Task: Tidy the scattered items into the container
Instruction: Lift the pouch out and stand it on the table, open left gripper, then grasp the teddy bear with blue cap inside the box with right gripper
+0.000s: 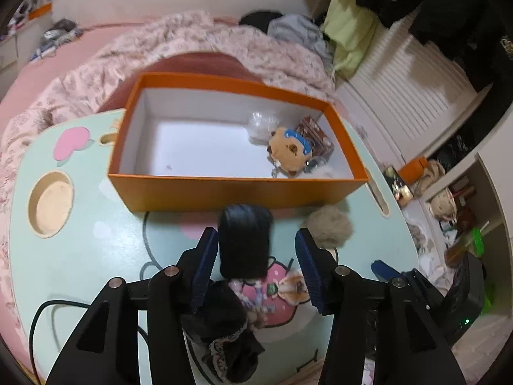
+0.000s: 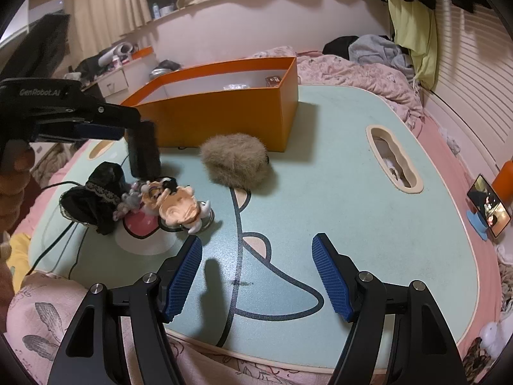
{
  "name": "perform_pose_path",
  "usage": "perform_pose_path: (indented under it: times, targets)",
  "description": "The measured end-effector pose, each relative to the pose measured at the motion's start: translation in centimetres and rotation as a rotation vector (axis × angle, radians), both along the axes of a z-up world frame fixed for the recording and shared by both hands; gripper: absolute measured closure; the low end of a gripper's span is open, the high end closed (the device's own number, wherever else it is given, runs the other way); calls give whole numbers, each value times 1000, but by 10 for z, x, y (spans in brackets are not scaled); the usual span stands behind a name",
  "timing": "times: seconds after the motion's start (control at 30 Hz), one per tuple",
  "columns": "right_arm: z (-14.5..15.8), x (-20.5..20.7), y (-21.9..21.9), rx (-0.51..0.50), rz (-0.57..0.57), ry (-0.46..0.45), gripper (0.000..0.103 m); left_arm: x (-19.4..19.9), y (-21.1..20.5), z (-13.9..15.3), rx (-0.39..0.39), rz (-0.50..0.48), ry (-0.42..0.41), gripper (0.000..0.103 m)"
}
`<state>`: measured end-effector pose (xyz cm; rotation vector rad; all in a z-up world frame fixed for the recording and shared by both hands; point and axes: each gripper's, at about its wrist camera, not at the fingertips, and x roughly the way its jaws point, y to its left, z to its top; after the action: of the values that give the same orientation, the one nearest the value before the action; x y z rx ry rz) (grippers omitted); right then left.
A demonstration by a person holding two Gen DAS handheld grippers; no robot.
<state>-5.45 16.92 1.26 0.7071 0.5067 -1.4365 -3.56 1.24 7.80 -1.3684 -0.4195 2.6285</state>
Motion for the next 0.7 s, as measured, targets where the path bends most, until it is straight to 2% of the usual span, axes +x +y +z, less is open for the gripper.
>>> perform_pose_path:
  times: [0.2,0.27,0.37,0.5,0.6,0.7]
  targets:
    - [1,-1,0,2,2,5,31,39,-2,1,46,82,102,47]
    - [1,-2,0,2,3,9,31,53,2,-2,28,93,116,47]
    - [1,-3,1,3,4,14,31,76,9,-9,-41,124,140,47]
    - [2,-1,0,7,5,28,29,92,18,-15,-124,106,138,47]
    - [1,-1,0,7,6,29,29,103,19,-16,-134,109,171,46]
    - [1,-1,0,7,6,25,29,106,17,-22,-100,108,183,46]
